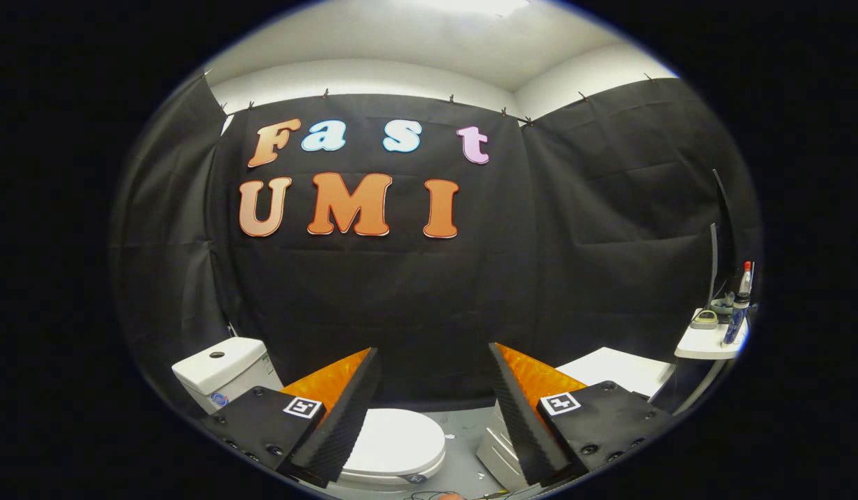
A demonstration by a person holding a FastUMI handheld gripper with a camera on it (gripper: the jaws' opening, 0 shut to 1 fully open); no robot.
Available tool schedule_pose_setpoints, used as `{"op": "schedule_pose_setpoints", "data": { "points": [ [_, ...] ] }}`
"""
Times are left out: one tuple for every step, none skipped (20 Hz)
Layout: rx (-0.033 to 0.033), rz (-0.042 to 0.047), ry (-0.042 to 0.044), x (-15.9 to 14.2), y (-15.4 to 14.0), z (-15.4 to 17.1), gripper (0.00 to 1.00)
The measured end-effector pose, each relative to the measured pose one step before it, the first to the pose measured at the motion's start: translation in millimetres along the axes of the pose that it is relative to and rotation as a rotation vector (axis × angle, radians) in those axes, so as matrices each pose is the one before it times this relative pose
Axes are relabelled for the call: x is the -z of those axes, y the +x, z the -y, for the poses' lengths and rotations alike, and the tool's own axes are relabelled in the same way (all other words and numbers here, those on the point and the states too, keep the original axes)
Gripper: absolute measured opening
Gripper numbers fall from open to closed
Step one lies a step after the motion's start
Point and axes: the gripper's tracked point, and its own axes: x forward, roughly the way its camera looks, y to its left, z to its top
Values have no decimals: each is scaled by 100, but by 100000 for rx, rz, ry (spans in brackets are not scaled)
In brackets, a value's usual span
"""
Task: Open the toilet lid.
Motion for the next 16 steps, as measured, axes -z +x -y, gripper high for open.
{"op": "schedule_pose_setpoints", "data": {
  "points": [
    [-225, -249, 37, 134, -4, -53, 98],
    [-342, -378, 63, 290, -1, -74, 98],
    [-510, -667, 13, 389, 184, 8, 98],
    [-665, -920, 83, 419, 209, -73, 98],
    [-745, -1475, 398, 680, 439, -109, 98],
    [-1169, -1871, 974, 925, 307, -111, 98],
    [-1501, -2384, 1631, 1075, 479, -251, 98],
    [-1823, -2733, 1873, 1315, 542, -243, 98],
    [-1504, -2843, 1591, 1352, 624, -29, 99],
    [-482, -3464, 1453, 1537, 742, 332, 99],
    [-370, -4121, 1951, 2044, 686, 474, 99],
    [-581, -4443, 2203, 1968, 692, 340, 99],
    [-118, -4233, 2615, 1854, 1117, 330, 100],
    [341, -3719, 2397, 1822, 1026, 648, 100],
    [585, -3399, 2510, 1772, 887, 703, 100],
    [-145, -3354, 2557, 1887, 1049, 554, 100]
  ]
}}
